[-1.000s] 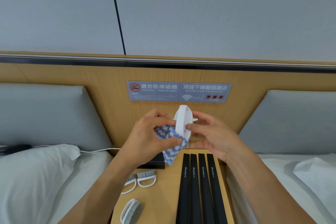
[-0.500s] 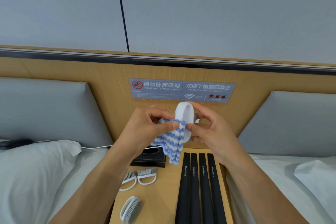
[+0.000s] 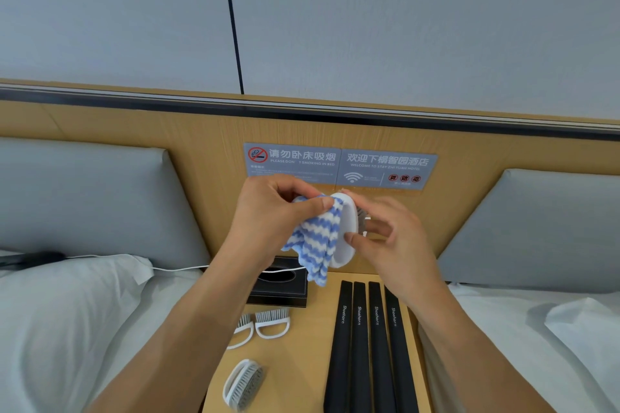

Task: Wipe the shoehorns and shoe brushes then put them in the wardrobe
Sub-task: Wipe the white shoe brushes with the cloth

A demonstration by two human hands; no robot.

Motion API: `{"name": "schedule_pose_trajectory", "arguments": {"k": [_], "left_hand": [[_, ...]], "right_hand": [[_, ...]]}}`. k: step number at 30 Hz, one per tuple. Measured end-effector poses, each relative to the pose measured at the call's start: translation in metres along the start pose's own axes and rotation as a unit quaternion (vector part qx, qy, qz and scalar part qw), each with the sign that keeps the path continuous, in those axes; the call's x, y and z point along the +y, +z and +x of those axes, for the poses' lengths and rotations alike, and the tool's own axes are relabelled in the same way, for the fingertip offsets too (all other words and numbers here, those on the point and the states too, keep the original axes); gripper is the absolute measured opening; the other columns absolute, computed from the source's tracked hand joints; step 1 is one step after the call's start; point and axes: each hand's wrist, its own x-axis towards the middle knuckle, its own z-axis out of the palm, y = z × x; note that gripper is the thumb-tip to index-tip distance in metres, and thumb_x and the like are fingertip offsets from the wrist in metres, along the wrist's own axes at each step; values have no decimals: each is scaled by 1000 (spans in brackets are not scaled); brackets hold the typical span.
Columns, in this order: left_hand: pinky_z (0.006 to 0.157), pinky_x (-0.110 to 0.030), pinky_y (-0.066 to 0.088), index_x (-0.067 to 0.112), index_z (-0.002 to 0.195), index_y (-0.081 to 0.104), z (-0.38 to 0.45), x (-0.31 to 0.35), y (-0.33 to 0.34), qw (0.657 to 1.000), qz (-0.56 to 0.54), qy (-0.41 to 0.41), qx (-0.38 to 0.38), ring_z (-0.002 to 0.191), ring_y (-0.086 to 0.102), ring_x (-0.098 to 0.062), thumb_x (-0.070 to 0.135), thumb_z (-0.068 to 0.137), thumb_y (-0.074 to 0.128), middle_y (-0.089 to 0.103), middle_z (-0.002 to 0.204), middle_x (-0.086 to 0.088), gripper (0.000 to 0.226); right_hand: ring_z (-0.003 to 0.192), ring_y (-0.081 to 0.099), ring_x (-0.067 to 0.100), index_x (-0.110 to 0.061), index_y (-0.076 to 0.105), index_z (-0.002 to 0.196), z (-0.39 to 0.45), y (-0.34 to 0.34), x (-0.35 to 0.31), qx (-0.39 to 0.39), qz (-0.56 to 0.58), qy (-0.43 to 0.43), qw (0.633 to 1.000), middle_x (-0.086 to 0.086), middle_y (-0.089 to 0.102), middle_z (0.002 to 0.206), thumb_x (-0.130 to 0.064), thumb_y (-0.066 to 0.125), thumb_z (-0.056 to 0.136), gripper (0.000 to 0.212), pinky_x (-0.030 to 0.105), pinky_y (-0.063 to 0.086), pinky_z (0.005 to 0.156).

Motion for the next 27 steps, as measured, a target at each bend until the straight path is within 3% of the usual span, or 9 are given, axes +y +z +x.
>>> {"name": "schedule_pose_trajectory", "arguments": {"k": [6, 11, 15, 22, 27], "left_hand": [[63, -35, 55, 16, 63, 72, 8, 4, 1, 997, 74, -24, 16, 64, 68, -15, 28, 71, 84, 70, 64, 0, 19], [65, -33, 55, 13, 65, 71, 15, 3, 3, 991, 106, -80, 1, 70, 70, -14, 31, 76, 80, 71, 67, 1, 23], [59, -26, 50, 13, 62, 68, 17, -3, 3, 989, 69, -128, -36, 62, 67, -10, 28, 81, 76, 69, 63, 1, 25], [58, -18, 48, 18, 73, 69, 9, -8, 6, 996, 75, 14, -46, 63, 61, -6, 26, 82, 75, 70, 72, 0, 14], [58, -12, 41, 22, 79, 68, 4, -9, 13, 987, 87, 133, -33, 61, 53, 2, 19, 82, 77, 64, 83, 4, 10]], "right_hand": [[100, 64, 12, -49, 64, 119, -1, 0, 1, 4, 10, -25, 1000, -11, 61, 109, 1, 81, 75, 69, 36, 59, 85], [99, 66, 8, -46, 65, 118, -4, 3, 4, 9, 38, -19, 999, -16, 63, 109, 3, 81, 75, 67, 30, 59, 85], [101, 67, 7, -37, 68, 121, -7, 6, 9, 5, 63, -15, 998, -18, 63, 109, 5, 80, 75, 63, 26, 58, 86], [104, 71, 16, -27, 72, 121, -4, 3, 18, 5, 192, 24, 981, -2, 69, 114, 9, 77, 77, 57, 30, 59, 85], [104, 72, 26, -21, 72, 119, -1, 3, 24, -36, 352, 98, 930, 4, 73, 111, 6, 72, 81, 47, 34, 60, 79]]}}
